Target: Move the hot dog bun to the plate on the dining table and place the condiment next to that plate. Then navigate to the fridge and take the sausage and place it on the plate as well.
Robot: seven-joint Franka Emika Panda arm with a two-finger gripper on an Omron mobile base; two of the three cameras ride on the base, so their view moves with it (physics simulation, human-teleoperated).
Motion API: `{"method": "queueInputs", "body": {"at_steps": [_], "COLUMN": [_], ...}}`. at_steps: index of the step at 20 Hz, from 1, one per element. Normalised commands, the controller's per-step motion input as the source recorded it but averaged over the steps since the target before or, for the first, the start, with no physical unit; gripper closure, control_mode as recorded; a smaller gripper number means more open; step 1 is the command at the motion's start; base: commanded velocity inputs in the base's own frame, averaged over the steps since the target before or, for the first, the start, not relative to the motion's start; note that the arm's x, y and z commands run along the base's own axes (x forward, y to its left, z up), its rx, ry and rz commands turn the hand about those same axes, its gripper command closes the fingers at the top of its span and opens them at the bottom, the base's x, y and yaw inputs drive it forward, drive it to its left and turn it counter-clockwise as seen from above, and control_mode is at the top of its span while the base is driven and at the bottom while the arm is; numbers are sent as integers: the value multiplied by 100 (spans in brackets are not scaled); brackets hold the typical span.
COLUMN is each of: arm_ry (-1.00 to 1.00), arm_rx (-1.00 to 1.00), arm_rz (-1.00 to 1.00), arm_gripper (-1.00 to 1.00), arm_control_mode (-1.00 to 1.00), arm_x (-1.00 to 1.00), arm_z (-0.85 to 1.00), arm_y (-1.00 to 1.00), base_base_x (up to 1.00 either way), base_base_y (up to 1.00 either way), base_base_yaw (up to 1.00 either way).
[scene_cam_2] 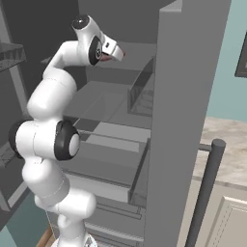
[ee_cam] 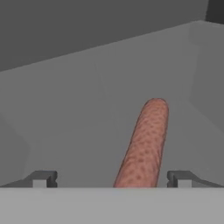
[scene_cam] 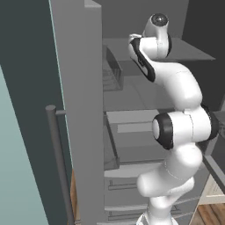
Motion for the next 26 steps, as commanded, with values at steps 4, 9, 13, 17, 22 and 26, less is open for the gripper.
{"method": "queueInputs", "body": {"at_steps": [4,9,13,17,22,26], "arm_ry": [9,5,-1,-16,-13,-11], "arm_rx": [-1,-5,0,-1,-3,0], "arm_rz": [0,-1,0,0,1,7], "arm_gripper": [-100,100,100,100,100,100], "arm_control_mode": [-100,-100,-100,-100,-100,-100], "arm_x": [14,0,-17,-86,-100,-100], "arm_z": [-14,-41,-23,-9,0,10], "arm_y": [-12,-5,-20,-9,0,0], "base_base_x": [0,0,0,0,0,0], "base_base_y": [0,0,0,0,0,0], "base_base_yaw": [0,0,0,0,0,0]}}
